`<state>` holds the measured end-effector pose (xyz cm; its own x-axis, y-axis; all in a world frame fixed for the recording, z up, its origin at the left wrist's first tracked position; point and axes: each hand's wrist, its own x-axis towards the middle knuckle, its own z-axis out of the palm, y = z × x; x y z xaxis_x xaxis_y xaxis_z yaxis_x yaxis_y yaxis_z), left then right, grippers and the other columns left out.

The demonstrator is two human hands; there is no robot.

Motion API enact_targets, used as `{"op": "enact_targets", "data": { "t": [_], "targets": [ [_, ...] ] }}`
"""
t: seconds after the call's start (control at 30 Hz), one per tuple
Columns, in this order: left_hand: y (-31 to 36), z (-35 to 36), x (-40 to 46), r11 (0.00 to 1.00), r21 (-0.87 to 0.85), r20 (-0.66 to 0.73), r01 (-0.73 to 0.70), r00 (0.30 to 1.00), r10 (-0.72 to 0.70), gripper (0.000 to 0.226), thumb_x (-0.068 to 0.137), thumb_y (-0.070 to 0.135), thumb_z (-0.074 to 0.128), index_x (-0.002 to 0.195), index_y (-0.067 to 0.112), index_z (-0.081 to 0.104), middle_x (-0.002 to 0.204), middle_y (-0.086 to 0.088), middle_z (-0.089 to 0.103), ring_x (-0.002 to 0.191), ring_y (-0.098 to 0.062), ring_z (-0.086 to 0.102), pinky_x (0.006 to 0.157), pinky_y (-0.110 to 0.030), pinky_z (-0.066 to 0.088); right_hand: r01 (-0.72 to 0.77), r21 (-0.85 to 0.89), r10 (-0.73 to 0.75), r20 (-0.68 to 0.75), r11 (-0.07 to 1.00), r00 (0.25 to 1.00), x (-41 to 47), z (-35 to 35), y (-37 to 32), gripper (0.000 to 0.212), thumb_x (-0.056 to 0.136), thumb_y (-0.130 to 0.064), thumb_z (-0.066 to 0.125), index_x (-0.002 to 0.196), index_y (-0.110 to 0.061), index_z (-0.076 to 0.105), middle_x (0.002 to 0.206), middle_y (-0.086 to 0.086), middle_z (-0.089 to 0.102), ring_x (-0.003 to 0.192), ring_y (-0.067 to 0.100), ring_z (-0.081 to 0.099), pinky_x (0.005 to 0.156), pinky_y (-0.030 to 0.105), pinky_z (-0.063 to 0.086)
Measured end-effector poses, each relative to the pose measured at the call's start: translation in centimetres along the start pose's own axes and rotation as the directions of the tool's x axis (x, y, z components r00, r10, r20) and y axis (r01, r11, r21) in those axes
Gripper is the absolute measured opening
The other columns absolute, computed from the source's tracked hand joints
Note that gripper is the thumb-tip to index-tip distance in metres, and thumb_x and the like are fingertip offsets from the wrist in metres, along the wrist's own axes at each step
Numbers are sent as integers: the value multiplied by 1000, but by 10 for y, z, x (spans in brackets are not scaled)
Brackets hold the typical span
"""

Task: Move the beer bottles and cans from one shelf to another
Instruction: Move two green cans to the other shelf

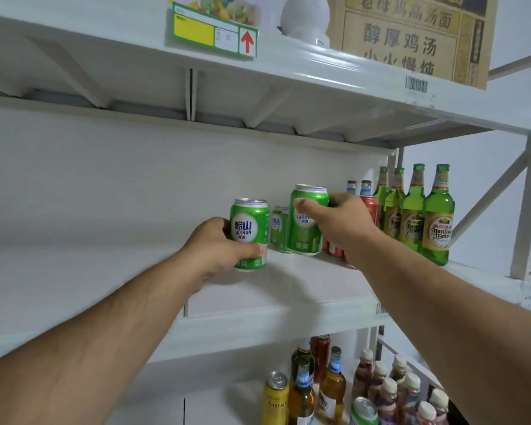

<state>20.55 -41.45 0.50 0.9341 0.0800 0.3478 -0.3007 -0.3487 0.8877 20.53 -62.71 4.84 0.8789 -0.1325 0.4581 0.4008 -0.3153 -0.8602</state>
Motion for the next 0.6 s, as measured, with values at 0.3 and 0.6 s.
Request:
{"op": "enact_targets", "data": {
  "t": [0.3,0.6],
  "targets": [
    [3,43,29,998,18,-100,68,993,-66,46,64,24,97,99,20,68,99,2,77,96,-20,73,96,-45,57,-42,-8,42,20,999,999,73,-1,67,41,71,-45,86,98,-18,70,88,3,76,80,24,74,75,46,62],
    [5,83,52,994,15,-200,112,974,-106,42,66,16,95,101,16,70,96,0,79,91,-19,76,90,-41,61,-82,-49,86,93,995,992,125,14,115,44,67,-46,87,96,-18,71,87,2,74,78,21,72,76,42,62]
  ]
}}
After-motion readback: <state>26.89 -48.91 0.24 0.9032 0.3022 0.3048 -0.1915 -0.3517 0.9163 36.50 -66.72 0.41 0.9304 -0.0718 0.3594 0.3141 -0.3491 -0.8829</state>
